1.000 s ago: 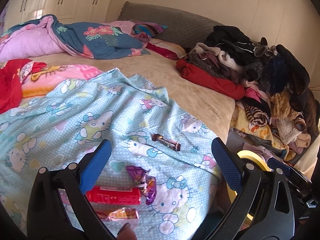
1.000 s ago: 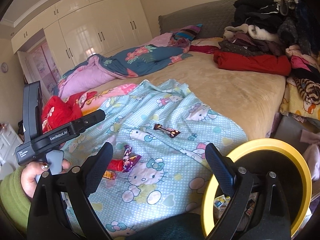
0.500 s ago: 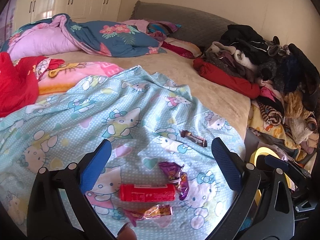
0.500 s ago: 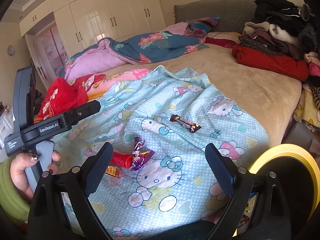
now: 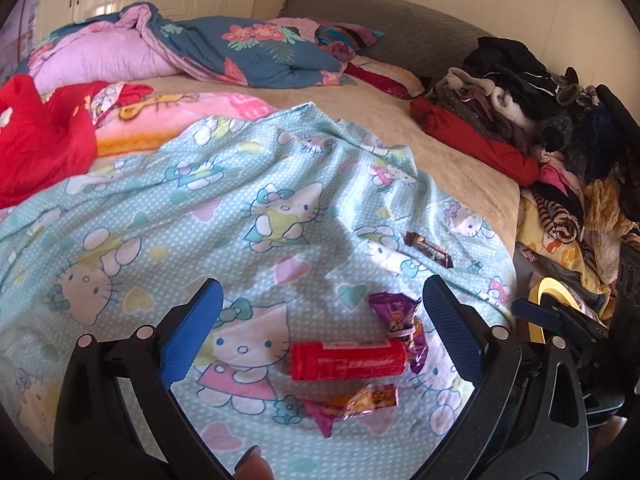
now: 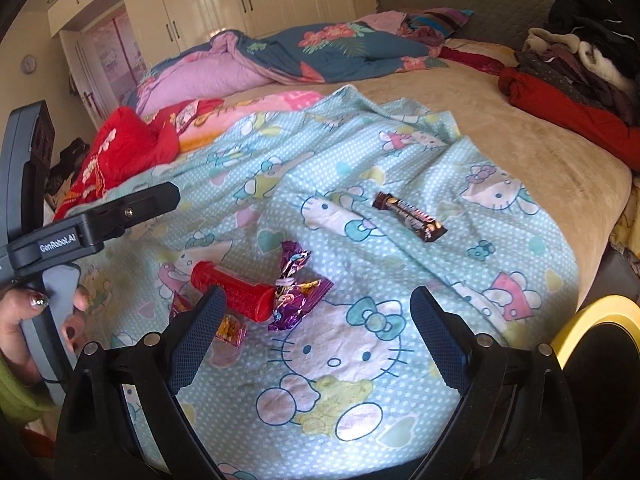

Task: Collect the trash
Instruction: 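Grasp the purple candy wrapper with the right tool while the left tool grasps a pink wrapper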

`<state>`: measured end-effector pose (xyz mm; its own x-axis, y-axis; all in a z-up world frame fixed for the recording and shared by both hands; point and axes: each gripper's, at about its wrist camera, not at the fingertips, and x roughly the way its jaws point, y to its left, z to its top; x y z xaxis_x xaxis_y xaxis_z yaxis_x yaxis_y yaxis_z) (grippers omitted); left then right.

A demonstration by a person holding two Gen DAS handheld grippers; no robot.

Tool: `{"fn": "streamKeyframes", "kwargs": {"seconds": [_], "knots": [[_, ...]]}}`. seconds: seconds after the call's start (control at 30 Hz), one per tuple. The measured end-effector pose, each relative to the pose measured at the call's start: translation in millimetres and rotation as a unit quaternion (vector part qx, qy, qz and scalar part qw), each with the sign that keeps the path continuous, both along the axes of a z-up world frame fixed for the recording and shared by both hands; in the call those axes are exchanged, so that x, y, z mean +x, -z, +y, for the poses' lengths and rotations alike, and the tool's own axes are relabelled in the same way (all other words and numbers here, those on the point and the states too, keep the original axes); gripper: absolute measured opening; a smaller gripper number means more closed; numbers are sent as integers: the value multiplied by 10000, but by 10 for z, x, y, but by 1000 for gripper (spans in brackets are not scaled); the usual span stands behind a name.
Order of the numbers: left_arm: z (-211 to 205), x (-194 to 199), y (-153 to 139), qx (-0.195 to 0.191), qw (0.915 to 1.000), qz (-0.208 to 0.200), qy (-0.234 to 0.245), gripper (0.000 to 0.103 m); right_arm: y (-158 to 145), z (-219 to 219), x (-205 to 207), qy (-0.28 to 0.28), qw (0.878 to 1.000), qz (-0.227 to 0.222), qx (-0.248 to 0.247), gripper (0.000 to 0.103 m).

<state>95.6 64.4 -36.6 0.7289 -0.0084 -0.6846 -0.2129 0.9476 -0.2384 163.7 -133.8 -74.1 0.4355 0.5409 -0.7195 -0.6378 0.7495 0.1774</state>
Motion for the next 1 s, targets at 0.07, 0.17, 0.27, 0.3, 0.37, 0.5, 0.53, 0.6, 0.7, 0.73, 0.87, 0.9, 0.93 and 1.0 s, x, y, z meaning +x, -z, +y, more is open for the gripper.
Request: {"fn": "streamKeyframes", "kwargs": {"seconds": [0.07,0.17,0.27,0.3,0.37,0.5,0.53,0.6,0.7,0.73,0.87,0.9,0.93,1.0], "knots": [[59,-37,51,-116,9999,72,-9,92,68,56,5,-81,9999,38,-71,90],[149,-95,160,-364,9991,240,2,86,174,145,12,-164,9995,101,-234,87],[186,-136,265,-591,9973,425,53,76,276,232,31,-286,9986,134,-414,82],[190,-157,308,-697,9963,501,94,74,307,256,41,-331,9983,147,-452,79],[181,-193,375,-851,9943,618,176,70,350,287,63,-374,9979,167,-501,76],[122,-254,531,-1124,9893,868,337,65,421,366,115,-463,9967,175,-648,72],[90,-261,581,-1172,9879,946,369,60,441,393,127,-495,9961,167,-711,71],[22,-267,681,-1298,9847,1079,445,59,480,451,150,-572,9948,119,-840,69],[-82,-257,761,-1276,9831,1168,592,57,521,520,198,-665,9934,97,-931,64],[-98,-248,764,-1253,9832,1171,622,57,541,541,216,-678,9929,98,-975,60],[-147,-203,786,-1160,9834,1199,711,50,650,598,303,-683,9913,228,-1105,44],[-153,-198,797,-1156,9831,1223,715,49,665,591,319,-663,9917,283,-1065,40],[-162,-203,805,-1152,9830,1230,726,48,666,579,329,-624,9924,328,-1012,33],[-180,-207,809,-1099,9834,1234,748,43,640,517,352,-488,9942,432,-857,27]]}}
